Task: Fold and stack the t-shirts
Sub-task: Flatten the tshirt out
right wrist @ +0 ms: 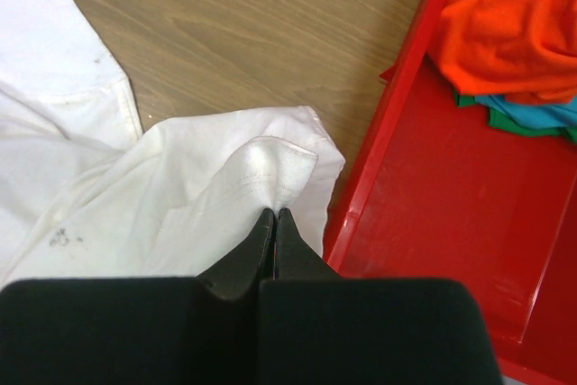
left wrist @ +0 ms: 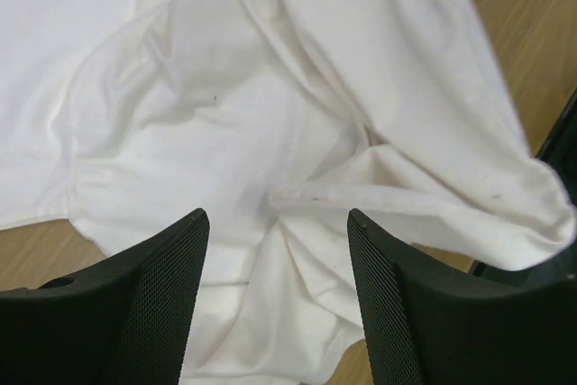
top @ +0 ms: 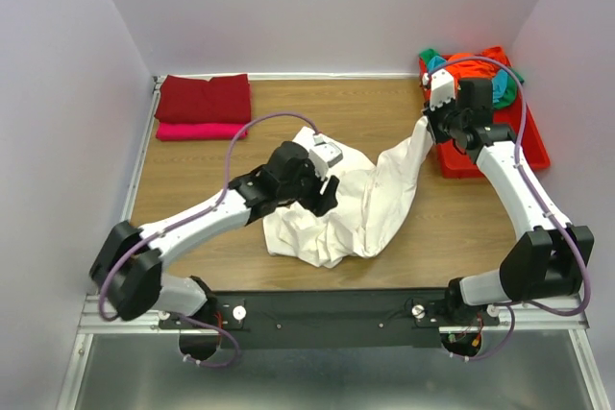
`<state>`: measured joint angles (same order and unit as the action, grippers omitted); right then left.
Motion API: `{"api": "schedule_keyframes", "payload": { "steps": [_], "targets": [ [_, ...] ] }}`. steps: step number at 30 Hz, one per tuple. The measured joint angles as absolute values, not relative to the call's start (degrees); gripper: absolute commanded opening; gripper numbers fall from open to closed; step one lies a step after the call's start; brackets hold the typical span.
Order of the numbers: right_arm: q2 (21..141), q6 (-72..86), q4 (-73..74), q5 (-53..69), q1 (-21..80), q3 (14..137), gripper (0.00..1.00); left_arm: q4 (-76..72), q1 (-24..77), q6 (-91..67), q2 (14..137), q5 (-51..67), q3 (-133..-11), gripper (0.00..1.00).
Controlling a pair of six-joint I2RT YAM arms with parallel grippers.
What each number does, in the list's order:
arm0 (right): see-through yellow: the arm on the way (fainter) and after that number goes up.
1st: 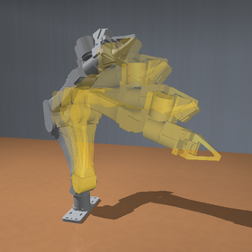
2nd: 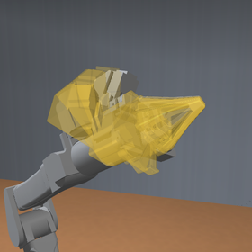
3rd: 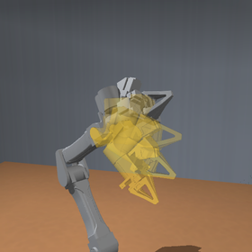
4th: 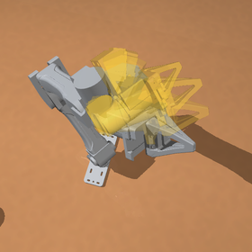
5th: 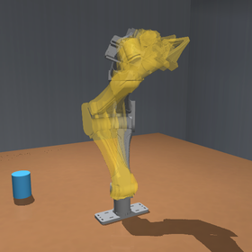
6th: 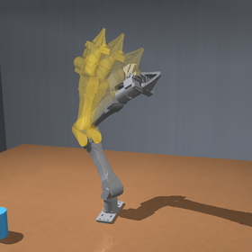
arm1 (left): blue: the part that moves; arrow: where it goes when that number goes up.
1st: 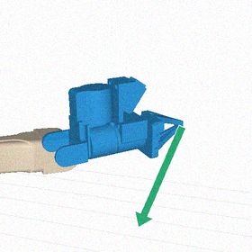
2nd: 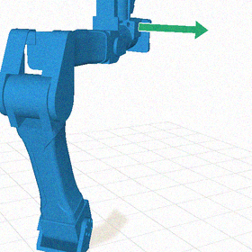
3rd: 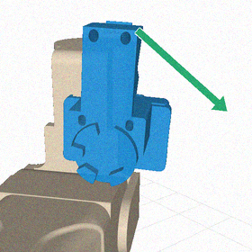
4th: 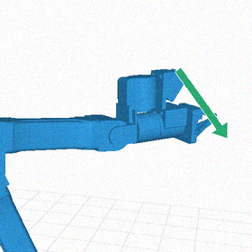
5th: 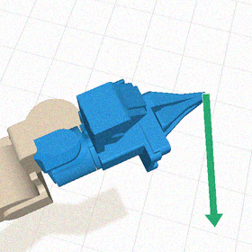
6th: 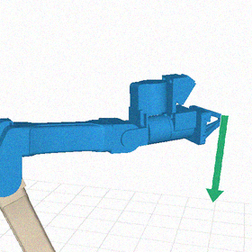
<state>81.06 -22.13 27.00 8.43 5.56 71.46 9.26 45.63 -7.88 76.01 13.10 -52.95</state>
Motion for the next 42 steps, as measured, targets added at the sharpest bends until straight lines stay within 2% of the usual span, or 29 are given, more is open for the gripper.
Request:
{"api": "schedule_keyframes", "payload": {
  "steps": [7, 14, 21, 34, 38, 40, 41, 42],
  "targets": [
    [81.1, -22.1, 26.9, 8.5, 5.5, 71.1, 0.01, 16.9, 45.1, 3.2, 88.1, 17.1, -58.5, 0.74],
    [81.1, -22.1, 26.8, 8.9, 5.5, 71.1, 0.01, 17.6, 45.0, 24.0, 84.2, 14.5, -57.4, 0.75],
    [81.4, -22.1, 26.6, 10.1, 5.3, 71.1, 0.01, 18.8, 45.0, 44.2, 83.1, 21.9, -54.5, 0.71],
    [81.4, -22.1, 26.6, 11.1, 4.7, 71.1, 0.01, 19.4, 46.7, 52.1, 92.0, 26.1, -57.2, 0.68],
    [81.4, -22.1, 26.6, 11.4, 4.6, 71.0, 0.01, 19.1, 47.7, 52.5, 94.5, 27.1, -58.9, 0.62],
    [81.4, -22.1, 26.6, 11.5, 4.6, 70.8, 0.01, 18.8, 48.0, 52.5, 95.8, 27.7, -59.9, 0.51],
    [81.4, -22.1, 26.6, 11.5, 4.5, 70.7, 0.01, 18.9, 48.2, 52.6, 96.4, 28.0, -60.2, 0.43],
    [81.4, -22.1, 26.6, 11.5, 4.5, 70.7, 0.01, 18.9, 48.4, 52.6, 97.0, 28.4, -60.6, 0.14]
  ]
}}
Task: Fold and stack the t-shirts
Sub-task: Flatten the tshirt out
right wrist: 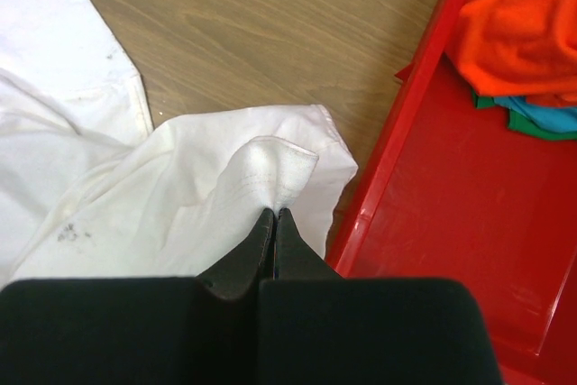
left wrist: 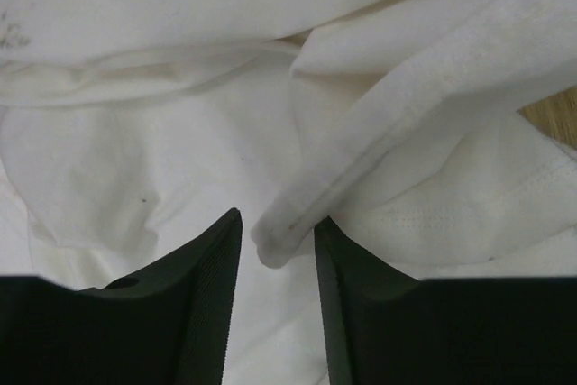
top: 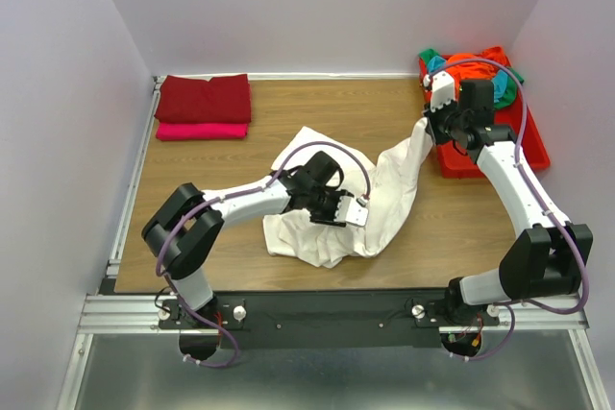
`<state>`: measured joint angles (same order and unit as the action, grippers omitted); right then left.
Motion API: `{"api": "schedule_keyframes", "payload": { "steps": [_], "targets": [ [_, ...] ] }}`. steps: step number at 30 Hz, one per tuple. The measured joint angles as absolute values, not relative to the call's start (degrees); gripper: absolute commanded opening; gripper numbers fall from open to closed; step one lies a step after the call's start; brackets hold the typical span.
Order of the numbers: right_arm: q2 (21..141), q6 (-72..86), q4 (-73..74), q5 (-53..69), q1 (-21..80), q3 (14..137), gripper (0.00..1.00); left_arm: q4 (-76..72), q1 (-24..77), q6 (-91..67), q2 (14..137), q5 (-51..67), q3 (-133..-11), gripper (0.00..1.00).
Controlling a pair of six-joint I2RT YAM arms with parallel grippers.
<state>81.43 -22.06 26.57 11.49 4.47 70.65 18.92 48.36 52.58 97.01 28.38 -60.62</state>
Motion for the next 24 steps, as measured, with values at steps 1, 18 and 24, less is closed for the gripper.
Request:
{"api": "schedule_keyframes", "payload": {
  "steps": [1, 18, 24],
  "targets": [
    [81.4, -22.1, 26.6, 11.5, 4.5, 70.6, 0.01, 18.9, 48.4, 52.8, 97.3, 28.6, -60.8, 0.00],
    [81.4, -25.4, 28.8, 10.7, 4.4, 82.7, 0.01, 22.8, 42.2, 45.4, 73.9, 10.4, -62.7, 0.00],
    [80.9, -26.9, 28.8, 11.0, 4.4, 97.4, 0.01, 21.6, 41.9, 40.1, 56.3, -3.2, -67.7, 0.00]
  ]
}}
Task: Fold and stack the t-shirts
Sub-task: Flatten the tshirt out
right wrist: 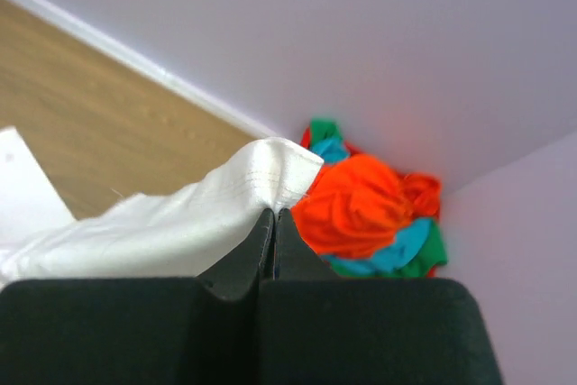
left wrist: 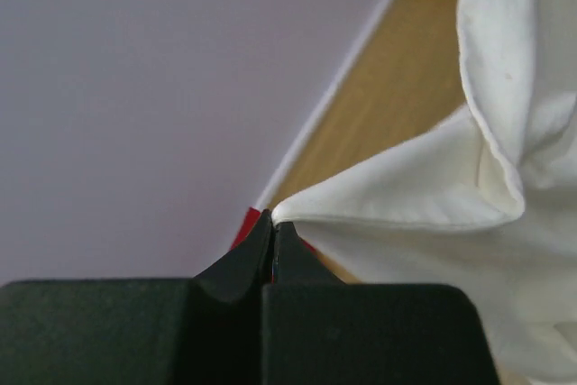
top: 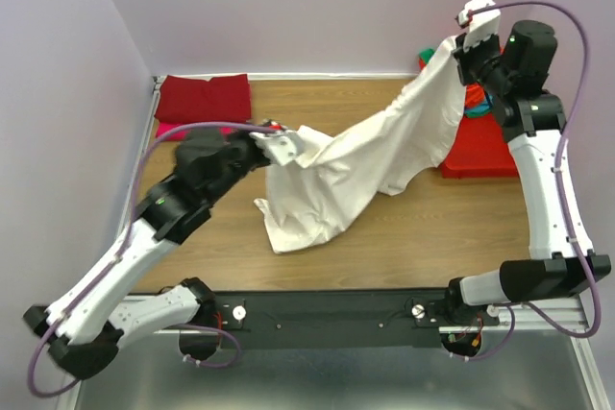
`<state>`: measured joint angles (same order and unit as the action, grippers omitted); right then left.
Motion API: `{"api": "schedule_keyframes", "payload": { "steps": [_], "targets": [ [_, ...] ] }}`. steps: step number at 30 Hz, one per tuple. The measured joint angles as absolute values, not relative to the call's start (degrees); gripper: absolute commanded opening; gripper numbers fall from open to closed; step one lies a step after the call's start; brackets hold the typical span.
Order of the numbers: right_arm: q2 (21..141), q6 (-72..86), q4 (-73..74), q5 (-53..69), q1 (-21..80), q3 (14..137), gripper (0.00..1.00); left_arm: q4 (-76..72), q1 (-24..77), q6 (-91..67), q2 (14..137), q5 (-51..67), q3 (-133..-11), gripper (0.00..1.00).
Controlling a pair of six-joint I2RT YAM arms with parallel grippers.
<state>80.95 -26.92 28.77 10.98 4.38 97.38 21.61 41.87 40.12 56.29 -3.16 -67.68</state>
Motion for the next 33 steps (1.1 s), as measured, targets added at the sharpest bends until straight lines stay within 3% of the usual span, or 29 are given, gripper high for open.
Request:
{"api": "schedule_keyframes", "payload": {
  "steps": [11, 19, 26, 33],
  "targets": [
    [77.1, -27.0, 29.3, 12.7, 4.4, 120.9, 0.01, 4.7, 42.0, 36.1, 35.1, -15.1, -77.4, 0.00],
    [79.1, -22.3, 29.2, 15.0, 3.7, 142.2, 0.01, 1.8, 42.0, 35.7, 37.3, -6.3, -87.0, 0.00],
    [78.5, -20.4, 25.9, 15.2, 3.3, 149.6, 0.01, -1.0, 41.9, 33.0, 41.7, 6.1, -93.8, 0.00],
    [76.5, -20.1, 22.1, 15.3, 3.3, 146.0, 0.01, -4.8, 41.6, 31.1, 39.9, 6.3, -88.1, 0.00]
  ]
}}
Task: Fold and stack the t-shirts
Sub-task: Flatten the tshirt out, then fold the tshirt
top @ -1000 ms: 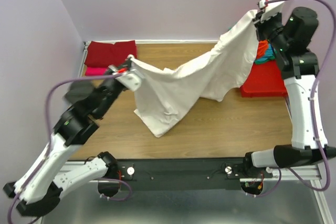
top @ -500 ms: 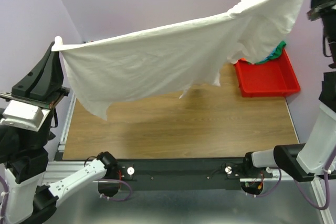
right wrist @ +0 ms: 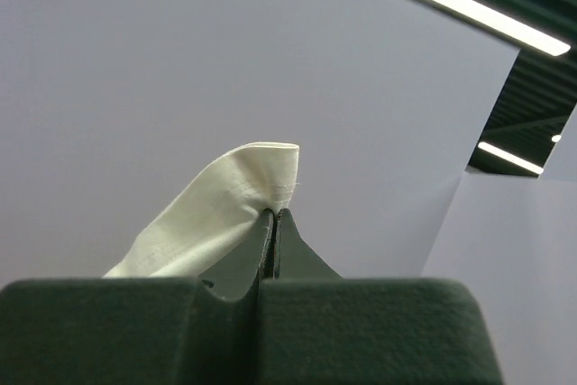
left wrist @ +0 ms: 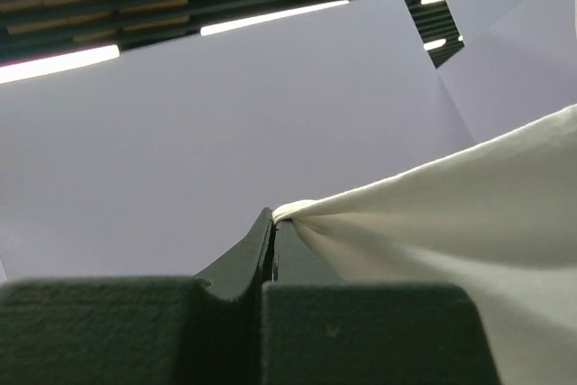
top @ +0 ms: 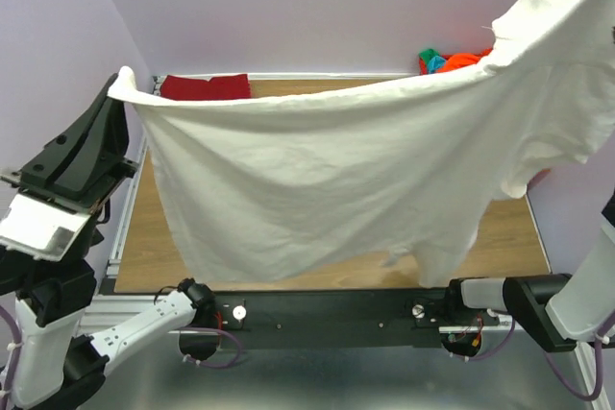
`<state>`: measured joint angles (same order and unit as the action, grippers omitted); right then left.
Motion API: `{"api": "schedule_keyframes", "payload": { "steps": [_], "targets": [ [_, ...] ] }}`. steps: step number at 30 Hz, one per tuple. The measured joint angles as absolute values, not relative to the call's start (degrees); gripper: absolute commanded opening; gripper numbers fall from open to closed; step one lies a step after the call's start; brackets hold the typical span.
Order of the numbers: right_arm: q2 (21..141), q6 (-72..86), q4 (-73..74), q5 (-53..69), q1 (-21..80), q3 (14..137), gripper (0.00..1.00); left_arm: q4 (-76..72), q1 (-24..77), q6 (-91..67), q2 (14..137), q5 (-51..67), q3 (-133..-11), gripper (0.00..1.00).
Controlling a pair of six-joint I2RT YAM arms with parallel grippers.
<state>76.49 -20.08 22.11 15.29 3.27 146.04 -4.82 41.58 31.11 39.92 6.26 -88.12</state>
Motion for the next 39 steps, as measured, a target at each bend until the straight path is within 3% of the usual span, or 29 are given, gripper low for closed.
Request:
{"api": "schedule_keyframes", "payload": {
  "steps": [6, 12, 15, 20, 26, 31, 39],
  "targets": [
    [79.7, -17.5, 20.1, 18.9, 3.2, 132.1, 0.01, -3.9, 41.6, 22.1, 39.2, -7.8, -79.7, 0.00],
    [90.6, -14.6, 18.9, 25.4, 3.2, 116.0, 0.01, -2.0, 38.6, 7.7, 40.5, -20.7, -58.8, 0.00],
    [97.7, -13.2, 18.7, 29.1, 3.2, 107.7, 0.01, -0.5, 29.3, -2.3, 44.6, -19.8, -50.4, 0.00],
    [109.9, -12.0, 17.1, 34.1, 3.3, 103.5, 0.01, -3.2, 1.4, -17.1, 56.4, -6.4, -38.4, 0.00],
    [126.3, -12.0, 15.0, 33.9, 4.3, 111.7, 0.01, -7.2, -7.1, -22.9, 75.8, 0.0, -41.8, 0.00],
    [134.2, -11.5, 14.7, 31.7, 4.4, 118.6, 0.01, -9.9, -8.4, -21.5, 90.4, 2.7, -54.6, 0.00],
    [135.0, -10.4, 13.4, 31.2, 4.4, 124.4, 0.01, -10.2, -8.6, -16.3, 96.3, 5.4, -61.6, 0.00]
  ]
}}
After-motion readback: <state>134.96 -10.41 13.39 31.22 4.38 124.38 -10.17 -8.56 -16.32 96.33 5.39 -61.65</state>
